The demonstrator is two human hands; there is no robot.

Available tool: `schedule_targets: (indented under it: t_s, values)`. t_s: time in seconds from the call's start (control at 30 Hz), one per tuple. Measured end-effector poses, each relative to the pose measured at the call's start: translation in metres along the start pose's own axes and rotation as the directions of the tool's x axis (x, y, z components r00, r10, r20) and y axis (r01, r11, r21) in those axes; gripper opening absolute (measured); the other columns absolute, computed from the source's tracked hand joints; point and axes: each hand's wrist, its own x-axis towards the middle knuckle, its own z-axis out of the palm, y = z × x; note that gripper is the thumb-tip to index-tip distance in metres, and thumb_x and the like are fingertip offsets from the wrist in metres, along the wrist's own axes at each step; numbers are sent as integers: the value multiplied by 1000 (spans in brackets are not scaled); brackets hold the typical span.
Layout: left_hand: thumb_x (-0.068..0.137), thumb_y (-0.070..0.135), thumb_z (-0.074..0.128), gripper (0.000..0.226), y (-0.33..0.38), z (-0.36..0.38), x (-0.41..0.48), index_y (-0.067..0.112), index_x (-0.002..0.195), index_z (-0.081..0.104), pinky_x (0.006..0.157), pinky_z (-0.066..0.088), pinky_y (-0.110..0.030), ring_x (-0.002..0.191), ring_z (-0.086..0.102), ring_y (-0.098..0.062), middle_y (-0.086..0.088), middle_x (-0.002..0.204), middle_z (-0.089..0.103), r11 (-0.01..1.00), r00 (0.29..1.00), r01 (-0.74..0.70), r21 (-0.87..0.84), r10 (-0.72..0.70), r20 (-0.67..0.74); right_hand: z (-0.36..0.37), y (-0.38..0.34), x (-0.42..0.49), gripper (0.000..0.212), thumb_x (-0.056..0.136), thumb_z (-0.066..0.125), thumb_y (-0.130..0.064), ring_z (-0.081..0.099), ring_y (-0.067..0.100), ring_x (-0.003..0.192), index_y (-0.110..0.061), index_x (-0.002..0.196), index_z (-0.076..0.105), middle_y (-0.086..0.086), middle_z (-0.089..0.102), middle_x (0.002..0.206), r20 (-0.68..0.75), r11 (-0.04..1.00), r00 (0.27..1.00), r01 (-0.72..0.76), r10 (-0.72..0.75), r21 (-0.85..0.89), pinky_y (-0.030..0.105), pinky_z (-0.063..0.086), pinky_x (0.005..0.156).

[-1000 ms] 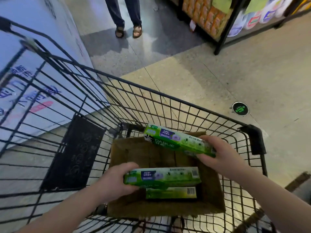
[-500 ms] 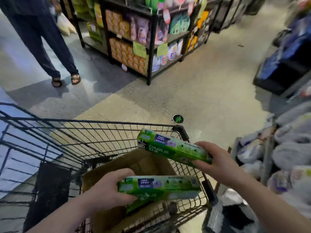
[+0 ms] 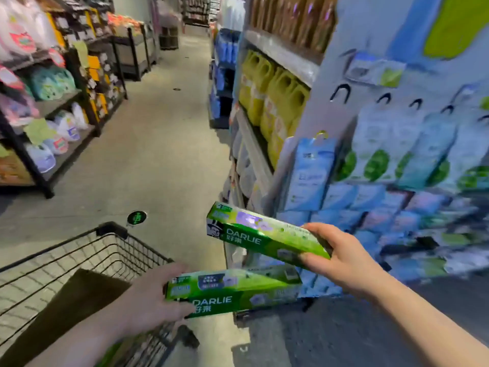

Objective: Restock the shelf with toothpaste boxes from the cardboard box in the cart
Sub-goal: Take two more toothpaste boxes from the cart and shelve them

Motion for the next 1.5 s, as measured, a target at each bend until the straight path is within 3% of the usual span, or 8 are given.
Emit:
schedule_targets:
  t_s: [0.17,0.37,0.5,0.73,0.9,1.0,1.27,1.5]
  values:
    - [43,46,72,46,93,104,6,34,86,61,57,44,-20,59,53,-1,6,68,63,982,976,-166,-86,176,128,-98,75,-125,35,63,65,-42,58,2,86,-53,87,43,-12,62,99,-172,988,974,-156,149,-23,15,42,76]
    - [41,36,73,48,193,213,-10,19,85,63,54,42,-21,56,51,-7,2,66,59,945,911,-259,-202,308,274,-186,138,-256,36,68,69,-34,58,10,92,-48,93,47,-2,62,105,-260,955,924,-296,281,-17,23,43,84]
    - [42,35,71,44,254,266,-20,22,83,64,51,40,-20,53,50,-8,1,63,60,919,856,-326,-220,386,343,-234,176,-330,50,71,71,-32,57,15,101,-21,118,56,1,62,113,-341,919,864,-395,371,-1,25,43,88]
    - [44,35,74,44,346,341,-6,18,83,63,58,44,-27,62,56,-12,1,67,63,889,763,-416,-190,455,460,-285,228,-426,36,75,72,-20,56,9,90,-40,94,48,-18,58,95,-506,885,751,-463,424,55,1,37,70]
    - [47,29,75,42,400,405,15,16,86,64,52,44,-23,56,55,-11,0,65,65,872,679,-446,-202,477,558,-319,271,-463,30,75,72,-22,57,14,88,-39,86,50,-9,61,92,-592,851,655,-514,469,105,21,40,75]
    - [49,26,75,42,426,442,35,17,88,63,53,45,-24,57,56,-11,1,67,66,872,659,-445,-204,473,585,-343,301,-469,29,76,71,-20,56,13,86,-34,92,50,-11,59,90,-626,838,617,-533,477,114,15,39,68]
    - [46,34,75,55,497,503,107,16,96,62,57,47,-27,62,59,-10,-6,79,71,877,644,-428,-218,465,608,-421,382,-442,31,76,71,-20,56,-8,75,-41,86,49,-14,60,88,-579,858,672,-504,461,97,6,40,67]
    - [60,18,78,41,540,528,149,13,97,60,50,45,-17,51,58,-2,7,67,70,898,729,-399,-188,435,529,-486,453,-386,30,76,71,-24,58,3,84,-40,91,51,-11,62,95,-518,905,762,-422,387,55,8,41,69]
